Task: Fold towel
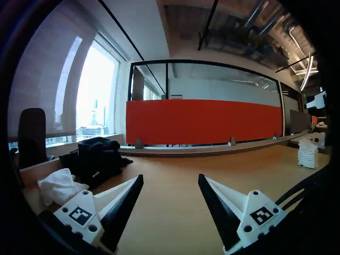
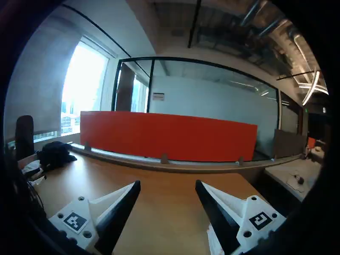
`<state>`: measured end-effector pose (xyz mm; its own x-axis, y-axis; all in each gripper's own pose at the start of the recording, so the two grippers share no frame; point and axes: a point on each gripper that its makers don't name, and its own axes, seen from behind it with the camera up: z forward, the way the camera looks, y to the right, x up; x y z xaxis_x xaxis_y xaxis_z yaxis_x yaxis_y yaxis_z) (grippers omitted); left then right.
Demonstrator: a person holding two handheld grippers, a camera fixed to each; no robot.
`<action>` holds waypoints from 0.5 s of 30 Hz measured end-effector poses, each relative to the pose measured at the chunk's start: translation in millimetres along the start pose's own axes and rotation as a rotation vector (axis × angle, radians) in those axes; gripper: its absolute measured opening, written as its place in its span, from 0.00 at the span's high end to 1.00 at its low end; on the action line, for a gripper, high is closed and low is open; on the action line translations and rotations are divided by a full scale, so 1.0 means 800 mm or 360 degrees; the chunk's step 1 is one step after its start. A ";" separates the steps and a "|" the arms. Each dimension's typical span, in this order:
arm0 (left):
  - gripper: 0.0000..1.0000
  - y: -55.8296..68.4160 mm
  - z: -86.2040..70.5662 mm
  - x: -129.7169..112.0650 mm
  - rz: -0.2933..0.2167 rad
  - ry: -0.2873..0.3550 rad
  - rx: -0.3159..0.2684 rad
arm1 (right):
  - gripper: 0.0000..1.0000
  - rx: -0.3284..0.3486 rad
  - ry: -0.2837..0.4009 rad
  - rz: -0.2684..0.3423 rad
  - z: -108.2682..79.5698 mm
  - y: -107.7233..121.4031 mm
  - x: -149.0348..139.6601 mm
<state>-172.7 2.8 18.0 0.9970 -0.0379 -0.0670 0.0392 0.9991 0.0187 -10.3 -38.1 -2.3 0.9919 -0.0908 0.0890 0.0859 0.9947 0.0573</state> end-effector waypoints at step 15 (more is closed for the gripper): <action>0.04 0.001 0.001 -0.004 0.0001 -0.0002 0.0000 | 0.00 -0.0018 0.0082 -0.0001 0.008 0.023 0.006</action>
<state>-175.4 3.4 19.3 0.9972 -0.0370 -0.0655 0.0383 0.9991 0.0190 -4.3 -20.7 5.2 0.9953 -0.0893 0.0378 0.0875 0.9951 0.0460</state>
